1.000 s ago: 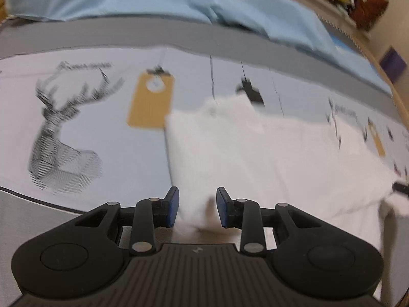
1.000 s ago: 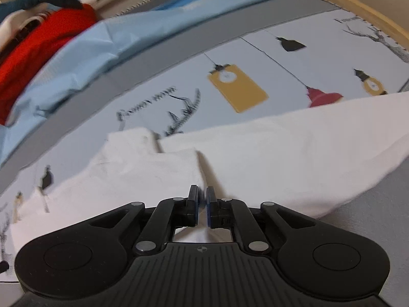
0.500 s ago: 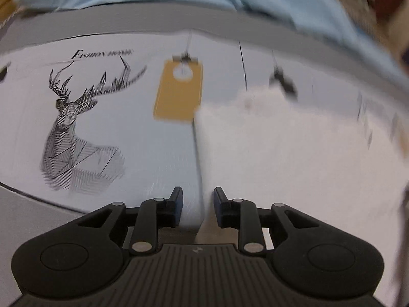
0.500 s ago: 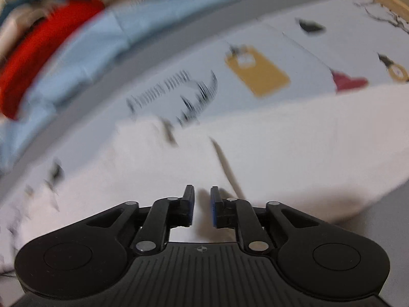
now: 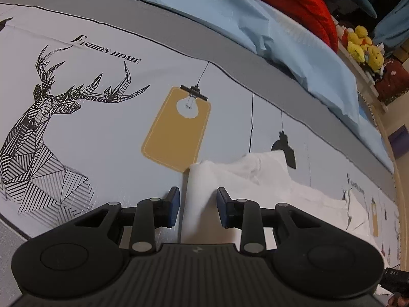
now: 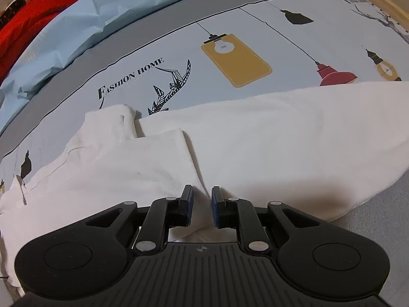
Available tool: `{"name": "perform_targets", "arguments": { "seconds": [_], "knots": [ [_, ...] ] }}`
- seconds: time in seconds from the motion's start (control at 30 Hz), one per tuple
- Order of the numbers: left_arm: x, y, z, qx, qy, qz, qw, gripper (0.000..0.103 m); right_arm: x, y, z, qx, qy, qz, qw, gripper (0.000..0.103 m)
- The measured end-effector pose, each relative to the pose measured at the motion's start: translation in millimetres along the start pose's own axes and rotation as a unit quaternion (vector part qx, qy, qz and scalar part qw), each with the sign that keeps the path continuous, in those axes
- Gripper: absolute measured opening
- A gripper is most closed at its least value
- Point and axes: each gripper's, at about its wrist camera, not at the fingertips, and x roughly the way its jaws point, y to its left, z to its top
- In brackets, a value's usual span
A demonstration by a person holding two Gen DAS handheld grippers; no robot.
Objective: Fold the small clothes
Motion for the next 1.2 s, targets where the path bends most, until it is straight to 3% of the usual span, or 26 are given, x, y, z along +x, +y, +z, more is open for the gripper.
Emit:
{"name": "perform_targets", "arguments": {
  "seconds": [0.03, 0.1, 0.23, 0.27, 0.3, 0.37, 0.5, 0.57, 0.63, 0.7, 0.77, 0.83, 0.87, 0.9, 0.97, 1.03, 1.07, 1.13, 1.2],
  "knots": [
    [-1, 2, 0, 0.000, -0.003, -0.004, 1.0000, 0.033, 1, 1, 0, -0.002, -0.001, -0.003, 1.000, 0.016],
    [-3, 3, 1, 0.009, -0.005, -0.017, 0.9998, 0.002, 3, 3, -1, -0.006, -0.002, -0.006, 1.000, 0.018],
    [-28, -4, 6, 0.044, -0.050, -0.019, 0.9976, 0.001, 3, 10, -2, -0.021, 0.000, -0.007, 1.000, 0.021],
    [-34, -7, 7, 0.051, -0.063, -0.016, 0.9966, 0.001, 1, 13, -2, -0.025, -0.002, -0.002, 1.000, 0.017],
    [-39, -9, 7, 0.062, -0.076, -0.006, 0.9952, 0.001, -1, 15, -2, -0.029, -0.007, 0.003, 1.000, 0.004],
    [-41, -8, 8, 0.070, -0.081, 0.015, 0.9941, 0.002, -7, 20, -2, -0.039, -0.023, 0.011, 0.999, 0.001],
    [-42, -9, 10, 0.069, -0.048, 0.063, 0.9944, 0.003, -8, 22, -2, -0.053, -0.027, -0.022, 0.998, 0.003],
    [-58, -16, 8, 0.085, -0.055, 0.050, 0.9936, 0.003, -12, 15, 0, -0.034, -0.036, -0.036, 0.998, 0.005],
    [-65, -28, 0, 0.108, -0.034, 0.016, 0.9934, 0.003, -21, 11, 2, -0.026, -0.059, -0.019, 0.998, 0.005],
    [-61, -38, -15, 0.142, 0.006, -0.010, 0.9898, 0.003, -30, 14, 3, -0.033, -0.073, 0.010, 0.997, 0.005],
    [-45, -41, -30, 0.177, 0.061, -0.006, 0.9822, 0.003, -30, 16, 2, -0.044, -0.066, 0.042, 0.996, 0.005],
    [-18, -33, -51, 0.209, 0.133, 0.054, 0.9672, 0.004, -18, 14, -2, -0.050, -0.030, 0.053, 0.997, 0.006],
    [-14, -28, -58, 0.220, 0.141, 0.069, 0.9628, 0.004, -9, 13, -5, -0.054, -0.004, 0.041, 0.998, 0.006],
    [-18, -29, -59, 0.225, 0.133, 0.067, 0.9629, 0.004, -3, 11, -9, -0.054, 0.012, 0.019, 0.998, 0.013],
    [-30, -37, -57, 0.224, 0.121, 0.081, 0.9636, 0.004, -4, 5, -10, -0.031, 0.002, 0.022, 0.999, 0.019],
    [-41, -45, -61, 0.237, 0.089, 0.059, 0.9656, 0.006, -9, 3, -8, -0.022, -0.011, 0.046, 0.999, 0.019],
    [-38, -45, -64, 0.237, 0.096, 0.054, 0.9653, 0.006, -8, 5, -9, -0.030, -0.011, 0.051, 0.998, 0.019],
    [-20, -38, -75, 0.238, 0.131, 0.084, 0.9587, 0.006, 1, 7, -14, -0.061, 0.015, 0.027, 0.998, 0.023],
    [-26, -43, -79, 0.246, 0.118, 0.094, 0.9574, 0.006, -3, 5, -11, -0.056, 0.015, 0.026, 0.998, 0.024]
  ]
}}
